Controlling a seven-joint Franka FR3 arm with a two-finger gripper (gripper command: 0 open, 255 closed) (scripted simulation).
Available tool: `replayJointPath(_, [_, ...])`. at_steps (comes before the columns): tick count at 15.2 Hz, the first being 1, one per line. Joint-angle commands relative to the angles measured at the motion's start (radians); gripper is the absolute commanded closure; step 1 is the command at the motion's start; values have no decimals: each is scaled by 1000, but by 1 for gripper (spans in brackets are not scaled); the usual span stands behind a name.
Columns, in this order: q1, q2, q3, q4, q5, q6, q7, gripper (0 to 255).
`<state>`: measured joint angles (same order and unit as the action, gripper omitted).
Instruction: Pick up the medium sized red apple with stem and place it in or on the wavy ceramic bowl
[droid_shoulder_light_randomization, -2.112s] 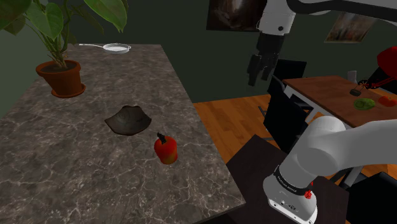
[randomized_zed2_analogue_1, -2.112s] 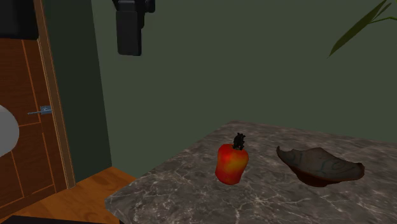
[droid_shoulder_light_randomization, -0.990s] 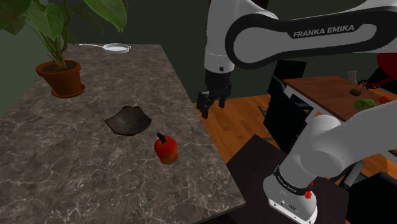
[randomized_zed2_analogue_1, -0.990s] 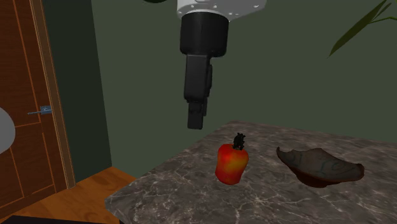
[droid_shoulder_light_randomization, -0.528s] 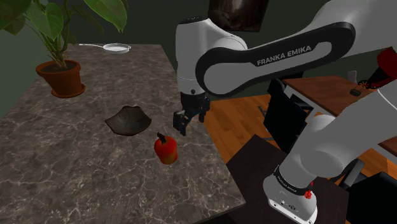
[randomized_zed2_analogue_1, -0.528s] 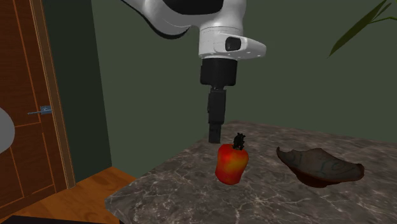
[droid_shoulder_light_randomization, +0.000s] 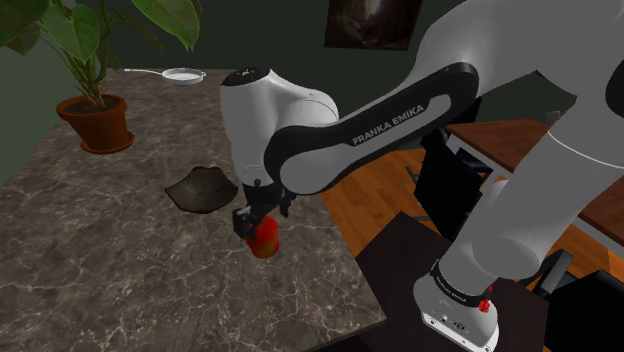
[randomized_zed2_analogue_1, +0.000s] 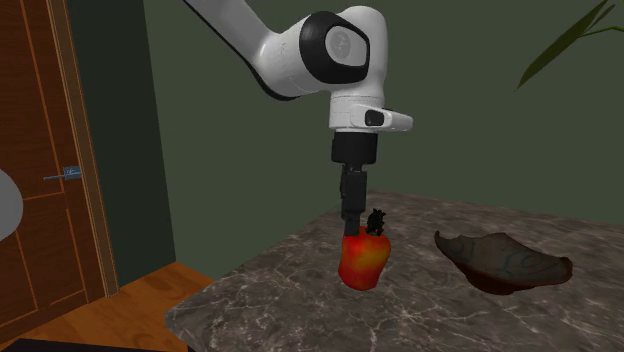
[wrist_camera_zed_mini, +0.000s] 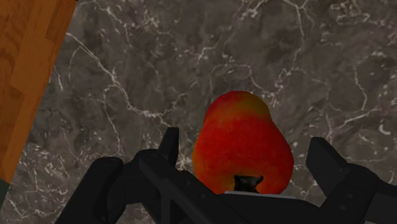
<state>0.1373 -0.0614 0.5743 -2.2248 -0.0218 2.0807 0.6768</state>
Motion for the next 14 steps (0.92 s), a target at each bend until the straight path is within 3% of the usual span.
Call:
replayJointPath(1, [2, 29, 6, -1, -19, 25, 19, 0])
replayJointPath(7, [1, 67, 6, -44, -47, 99, 39, 0])
replayJointPath(14, [1, 67, 6, -44, -47, 99, 39, 0])
